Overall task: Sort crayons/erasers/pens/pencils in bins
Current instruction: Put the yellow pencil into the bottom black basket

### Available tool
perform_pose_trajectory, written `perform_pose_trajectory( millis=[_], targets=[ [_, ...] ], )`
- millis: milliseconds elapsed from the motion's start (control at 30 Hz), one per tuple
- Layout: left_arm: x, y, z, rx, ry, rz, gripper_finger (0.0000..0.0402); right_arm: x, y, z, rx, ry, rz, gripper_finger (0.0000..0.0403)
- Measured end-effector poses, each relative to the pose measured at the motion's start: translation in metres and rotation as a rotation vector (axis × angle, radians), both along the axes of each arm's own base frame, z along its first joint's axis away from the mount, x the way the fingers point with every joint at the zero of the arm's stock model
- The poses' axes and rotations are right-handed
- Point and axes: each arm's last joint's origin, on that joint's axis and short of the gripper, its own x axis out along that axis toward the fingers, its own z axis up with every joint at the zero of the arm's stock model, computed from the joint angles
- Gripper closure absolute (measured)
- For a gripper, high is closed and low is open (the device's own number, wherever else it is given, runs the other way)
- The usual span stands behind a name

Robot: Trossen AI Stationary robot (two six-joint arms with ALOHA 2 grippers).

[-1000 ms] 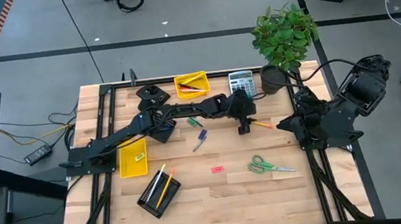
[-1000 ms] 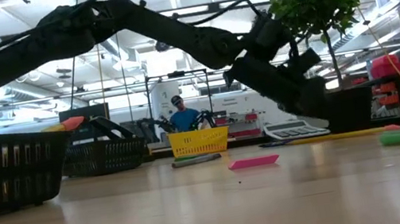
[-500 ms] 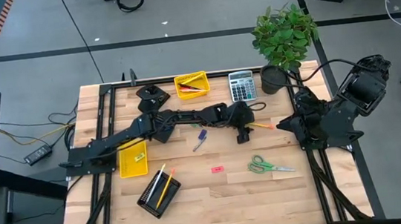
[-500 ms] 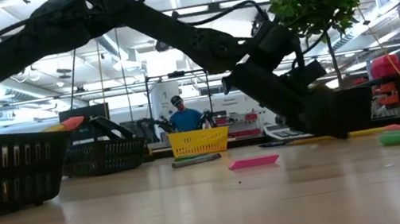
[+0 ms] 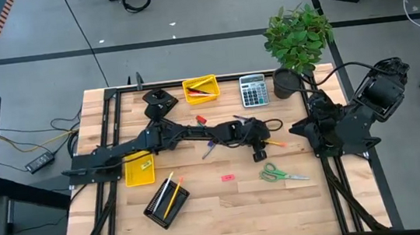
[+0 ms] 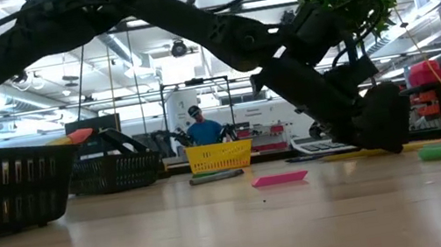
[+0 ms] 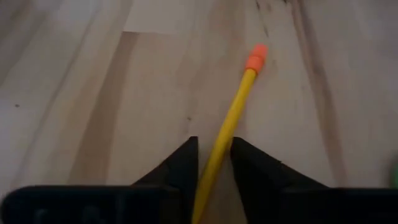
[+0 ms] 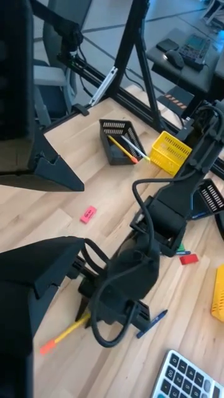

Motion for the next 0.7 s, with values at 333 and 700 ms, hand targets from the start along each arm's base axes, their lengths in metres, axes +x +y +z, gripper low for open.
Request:
perform_pose_trajectory(
  millis=[333, 700],
  targets=[
    [-0.005, -0.003, 0.002, -0.15, 0.067, 0.048, 0.0373, 0.0, -0.001, 0.0, -0.025, -0.013, -0.009, 0.027],
    [-0.014, -0.007, 0.021, -0.325, 0.171, 0.119, 0.0343, 0.003, 0.002, 0.003, 0.009, -0.056, -0.011, 0.027]
  ],
)
